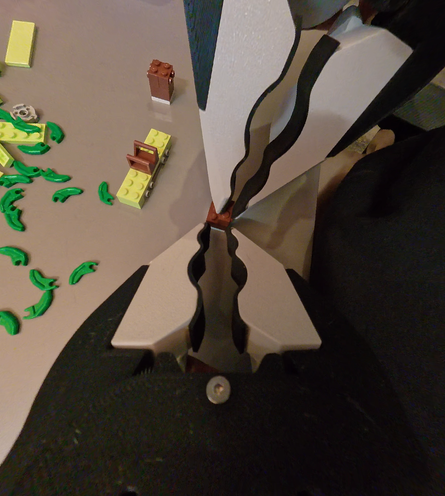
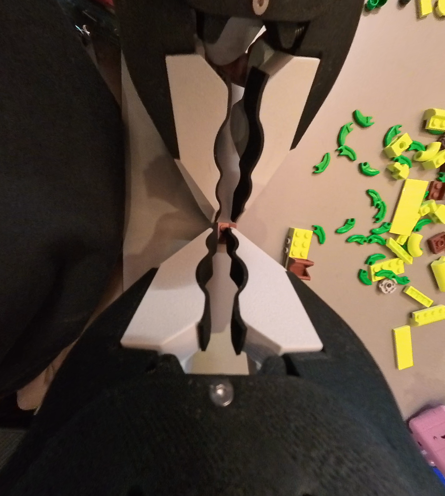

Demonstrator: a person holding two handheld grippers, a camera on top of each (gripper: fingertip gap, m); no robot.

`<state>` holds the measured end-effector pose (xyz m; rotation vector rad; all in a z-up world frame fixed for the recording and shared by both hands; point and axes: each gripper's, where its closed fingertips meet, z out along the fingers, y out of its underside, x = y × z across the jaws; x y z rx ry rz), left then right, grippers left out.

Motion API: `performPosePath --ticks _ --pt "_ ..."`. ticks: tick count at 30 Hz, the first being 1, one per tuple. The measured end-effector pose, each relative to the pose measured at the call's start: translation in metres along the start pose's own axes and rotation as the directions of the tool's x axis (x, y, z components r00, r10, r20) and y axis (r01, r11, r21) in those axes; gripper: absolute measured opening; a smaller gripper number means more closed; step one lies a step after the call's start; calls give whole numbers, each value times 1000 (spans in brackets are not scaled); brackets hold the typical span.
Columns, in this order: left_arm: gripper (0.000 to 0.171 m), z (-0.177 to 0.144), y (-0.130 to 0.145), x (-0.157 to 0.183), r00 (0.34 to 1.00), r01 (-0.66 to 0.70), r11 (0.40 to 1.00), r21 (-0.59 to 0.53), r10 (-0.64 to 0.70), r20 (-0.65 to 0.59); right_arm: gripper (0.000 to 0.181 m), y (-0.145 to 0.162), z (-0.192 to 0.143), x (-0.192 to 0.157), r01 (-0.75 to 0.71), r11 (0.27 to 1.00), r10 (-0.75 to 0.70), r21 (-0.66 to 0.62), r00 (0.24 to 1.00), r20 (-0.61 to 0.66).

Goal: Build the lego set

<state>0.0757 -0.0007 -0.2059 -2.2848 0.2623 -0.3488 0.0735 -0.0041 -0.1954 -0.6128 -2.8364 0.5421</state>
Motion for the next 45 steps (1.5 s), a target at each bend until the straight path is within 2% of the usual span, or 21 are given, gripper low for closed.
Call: performPosePath --ticks 4,14,16,21,29,40,45 --pt "9 0 1 0 1000 5 1000 -5 -5 -5 4 0 0 0 -5 1000 5 -4 1000 4" --pt "11 -5 -3 -1 999 34 999 39 -33 -27 5 -1 -1 0 -66 994 63 87 998 30" --pt "12 -4 -3 0 999 29 999 34 -28 -23 19 -1 -3 3 -74 992 73 105 997 17" --pt "13 -4 -2 0 999 33 999 33 -32 -29 15 0 -13 5 -60 990 63 130 998 -21" --pt "10 -6 -7 -3 1000 21 998 64 -21 -9 7 5 -2 4 -43 995 44 94 999 -11" --pt "3 -6 -10 0 1000 2 997 79 -1 -19 7 6 -1 3 -50 994 46 95 998 51" --pt "3 -5 -10 0 1000 -4 997 75 5 -14 7 6 0 3 -76 987 63 143 994 93"
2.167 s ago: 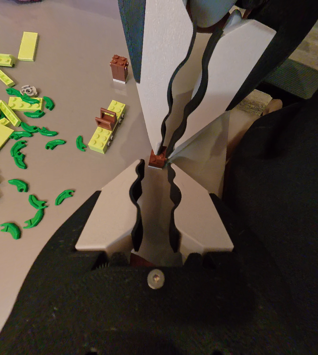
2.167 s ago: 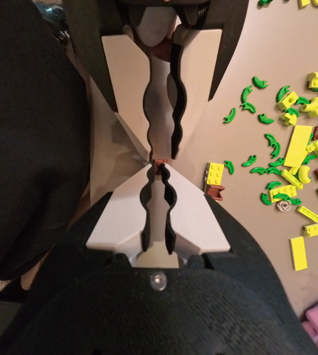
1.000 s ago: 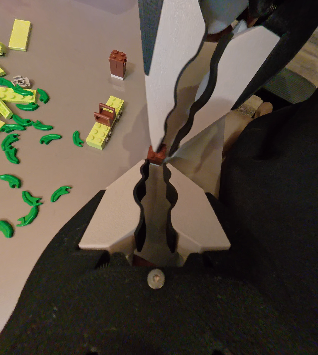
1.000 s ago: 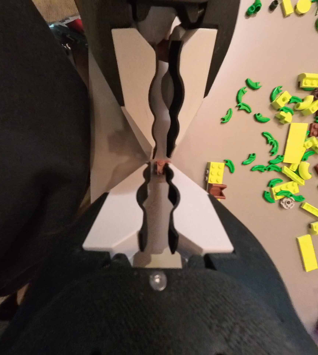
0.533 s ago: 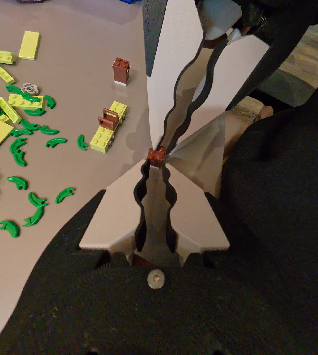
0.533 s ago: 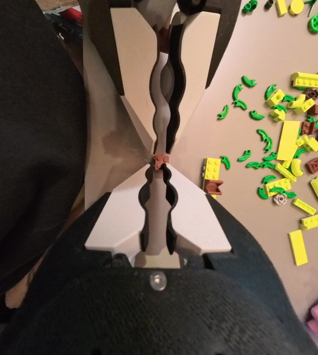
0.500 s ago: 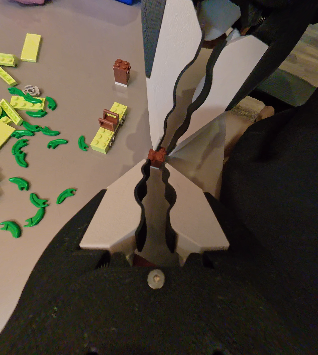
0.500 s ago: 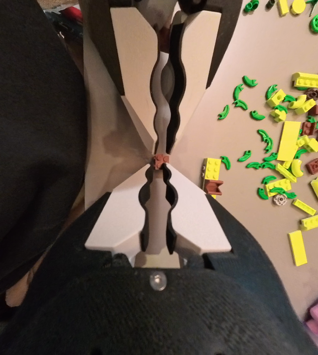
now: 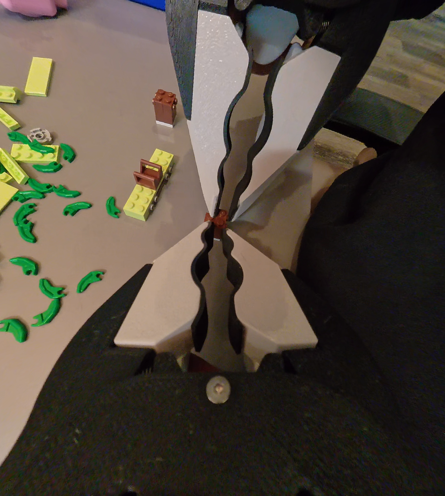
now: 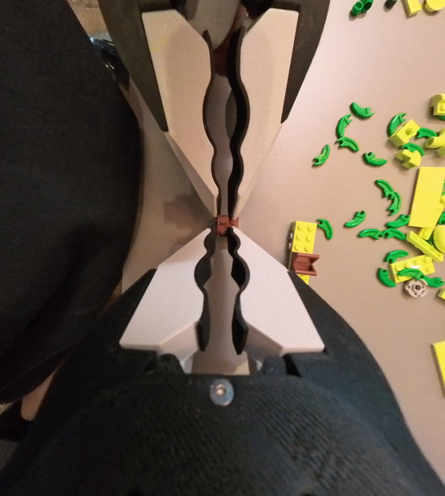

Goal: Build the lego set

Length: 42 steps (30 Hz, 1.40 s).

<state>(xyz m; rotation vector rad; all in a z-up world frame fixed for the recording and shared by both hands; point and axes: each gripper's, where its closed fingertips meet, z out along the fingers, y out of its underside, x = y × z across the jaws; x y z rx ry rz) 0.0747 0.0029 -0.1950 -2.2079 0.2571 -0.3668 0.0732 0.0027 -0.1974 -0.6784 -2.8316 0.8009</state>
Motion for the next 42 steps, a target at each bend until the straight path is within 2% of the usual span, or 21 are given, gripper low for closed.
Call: performPosePath --ticks 10,13,17,19,24,27,29,30,31,34,36,37,39,42 --pt "2 2 3 -1 1000 -2 1000 -26 2 14 7 0 0 1 15 998 -18 -54 998 -58" --pt "8 -2 2 -2 999 47 999 -4 -47 -13 7 -3 0 0 9 1000 -7 20 997 -82" --pt "36 -14 -7 -6 996 87 992 90 -83 -46 7 -12 -11 -3 -135 975 141 177 990 -23" --pt "39 -19 -13 -3 988 132 982 137 -119 -102 7 -17 -24 -2 -214 941 212 261 977 34" --pt "35 -23 -28 17 932 261 945 199 -192 -308 7 -29 -44 -6 -324 867 279 380 945 169" --pt "15 -22 -30 20 924 276 940 200 -202 -324 7 -33 -46 -10 -331 852 273 405 942 196" --pt "14 -23 -29 19 920 285 938 196 -211 -330 7 -34 -45 -9 -329 850 274 411 943 188" --pt "14 -24 -30 19 910 309 930 199 -229 -345 13 -35 -46 -6 -318 848 274 425 948 163" --pt "13 -26 -33 19 890 353 911 211 -257 -378 26 -37 -47 -1 -296 844 272 448 955 119" --pt "12 -40 -51 16 756 556 792 252 -357 -548 48 -46 -59 9 -115 850 187 514 978 -91" --pt "12 -48 -57 12 661 658 714 239 -396 -637 51 -51 -64 8 59 871 78 488 964 -255" --pt "12 -50 -57 10 635 682 695 229 -406 -657 51 -53 -65 8 136 879 25 457 944 -329" --pt "13 -52 -57 8 603 706 675 215 -414 -682 47 -56 -66 9 257 890 -69 377 893 -446" --pt "13 -56 -59 9 551 740 644 193 -417 -723 42 -58 -65 11 363 889 -167 279 824 -542"
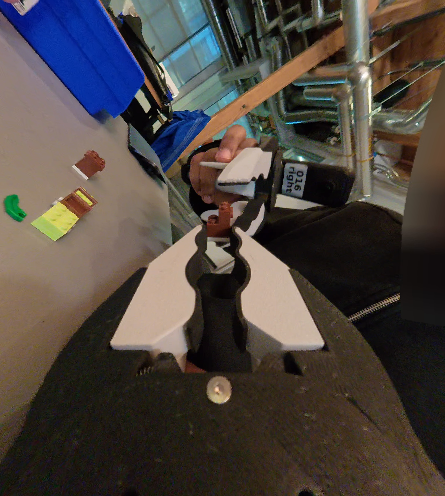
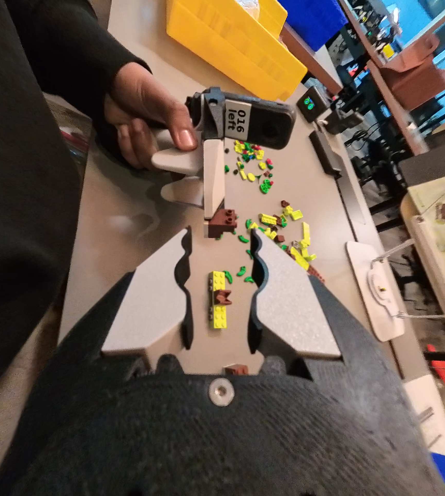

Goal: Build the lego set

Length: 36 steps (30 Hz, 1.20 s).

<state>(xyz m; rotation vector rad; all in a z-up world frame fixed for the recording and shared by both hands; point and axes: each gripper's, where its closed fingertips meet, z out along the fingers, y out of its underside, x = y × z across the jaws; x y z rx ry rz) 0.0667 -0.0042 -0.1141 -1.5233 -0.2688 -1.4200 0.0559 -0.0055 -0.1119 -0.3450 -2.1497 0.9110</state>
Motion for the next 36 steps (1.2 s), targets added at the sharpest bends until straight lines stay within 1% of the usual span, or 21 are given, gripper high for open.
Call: performPosePath --ticks 2,5,7,9,12,15,17,19,20,21,22,25,28,31,33,36 --pt "13 0 1 1 1000 21 1000 -3 -21 -18 39 -1 1 0 42 999 -42 1 999 -13" --pt "13 2 4 1 1000 20 1000 -21 -20 -16 34 -1 4 -2 58 998 -58 -1 998 -2" --pt "14 3 6 0 1000 15 999 -29 -16 -9 24 -1 5 -5 70 998 -70 4 997 10" --pt "13 3 5 0 1000 15 999 -30 -15 -8 23 -1 5 -6 78 997 -78 7 997 9" --pt "14 3 8 -5 999 -16 999 -50 17 32 23 3 6 -9 93 996 -93 -14 996 17" --pt "23 3 9 -13 992 -67 995 -68 74 105 23 6 7 -12 98 995 -97 -21 995 20" --pt "15 3 11 -14 988 -94 992 -88 104 118 23 10 8 -14 102 994 -101 -33 995 25" --pt "15 3 13 -19 979 -118 987 -112 134 156 23 14 9 -16 83 996 -82 -45 996 40" --pt "15 2 14 -23 971 -131 983 -124 153 183 26 15 10 -17 55 997 -53 -46 997 54" --pt "15 1 14 -27 961 -148 979 -138 176 215 38 16 11 -19 14 999 -10 -48 997 74" --pt "15 -1 14 -31 948 -167 974 -151 201 248 45 19 13 -21 -37 998 43 -54 994 99" --pt "15 -6 12 -40 904 -221 958 -183 271 330 49 25 14 -24 -192 979 200 -68 967 156" --pt "15 -10 10 -47 851 -278 934 -223 347 395 44 21 11 -21 -331 943 331 -33 923 198" --pt "15 -11 9 -50 790 -342 900 -270 431 435 35 15 6 -14 -456 890 444 -7 863 240" --pt "15 -11 8 -50 751 -384 873 -301 485 448 25 14 4 -10 -509 861 493 -8 828 266" --pt "15 -8 10 -50 702 -434 830 -352 556 446 20 15 3 -8 -550 835 533 -24 795 289"
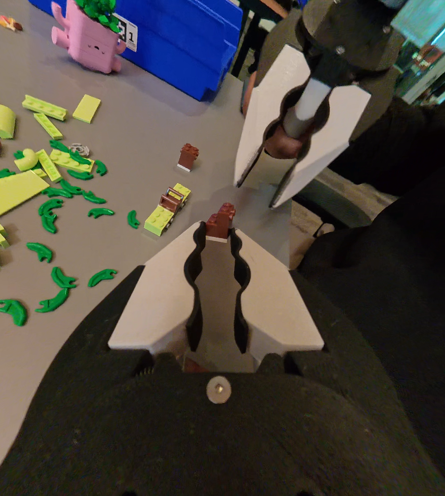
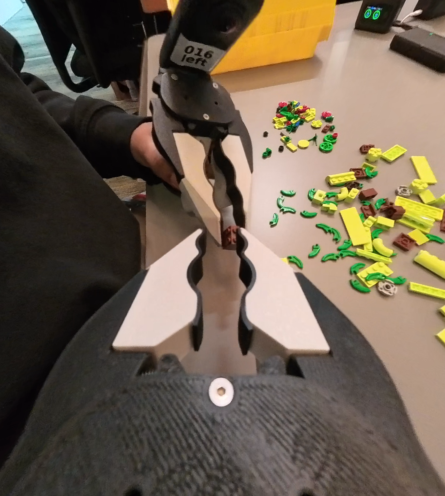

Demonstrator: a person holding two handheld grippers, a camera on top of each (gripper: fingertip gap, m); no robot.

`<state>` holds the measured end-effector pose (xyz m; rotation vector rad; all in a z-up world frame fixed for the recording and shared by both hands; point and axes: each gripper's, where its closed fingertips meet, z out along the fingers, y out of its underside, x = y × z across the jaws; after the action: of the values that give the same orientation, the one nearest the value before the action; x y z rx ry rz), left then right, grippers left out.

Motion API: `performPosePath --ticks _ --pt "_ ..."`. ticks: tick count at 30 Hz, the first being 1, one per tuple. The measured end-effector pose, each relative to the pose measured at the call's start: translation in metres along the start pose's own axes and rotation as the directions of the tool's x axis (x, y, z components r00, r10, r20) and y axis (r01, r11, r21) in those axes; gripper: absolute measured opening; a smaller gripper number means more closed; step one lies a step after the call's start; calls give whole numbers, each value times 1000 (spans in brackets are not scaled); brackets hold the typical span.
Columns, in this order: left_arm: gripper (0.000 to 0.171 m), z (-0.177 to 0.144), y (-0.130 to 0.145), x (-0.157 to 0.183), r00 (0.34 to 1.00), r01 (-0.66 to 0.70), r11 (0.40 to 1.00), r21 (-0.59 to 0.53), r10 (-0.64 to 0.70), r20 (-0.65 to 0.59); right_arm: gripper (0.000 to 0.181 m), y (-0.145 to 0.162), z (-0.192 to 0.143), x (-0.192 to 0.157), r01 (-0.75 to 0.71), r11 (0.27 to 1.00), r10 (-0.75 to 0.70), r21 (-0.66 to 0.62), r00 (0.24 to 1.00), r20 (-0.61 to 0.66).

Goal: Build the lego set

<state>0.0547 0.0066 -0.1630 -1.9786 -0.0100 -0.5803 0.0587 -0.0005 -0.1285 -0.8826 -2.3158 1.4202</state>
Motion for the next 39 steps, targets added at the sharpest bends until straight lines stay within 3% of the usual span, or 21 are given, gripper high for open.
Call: performPosePath --ticks 6,12,18,22,30,32,35,39 --pt "15 2 0 8 993 -115 993 -8 115 13 16 11 6 1 33 997 -33 -65 999 -4" --pt "15 4 1 11 990 -143 990 -20 143 8 8 15 10 -1 53 995 -53 -89 999 4" --pt "37 -4 -5 2 998 -66 997 27 66 9 8 33 12 7 52 982 -58 -180 998 -29" --pt "39 -13 -12 -16 997 -1 996 86 -5 72 8 49 16 12 87 961 -106 -262 992 -61" --pt "39 -28 -22 -35 984 148 968 200 -164 67 8 64 22 7 143 926 -164 -351 986 -31" --pt "39 -29 -22 -36 982 156 966 205 -174 71 10 65 22 6 148 923 -168 -356 985 -26" --pt "39 -30 -23 -40 979 158 963 220 -182 91 30 61 22 4 147 929 -160 -341 987 -13" --pt "40 -38 -27 -50 968 159 950 269 -204 149 41 17 10 14 95 980 -101 -176 995 -22"
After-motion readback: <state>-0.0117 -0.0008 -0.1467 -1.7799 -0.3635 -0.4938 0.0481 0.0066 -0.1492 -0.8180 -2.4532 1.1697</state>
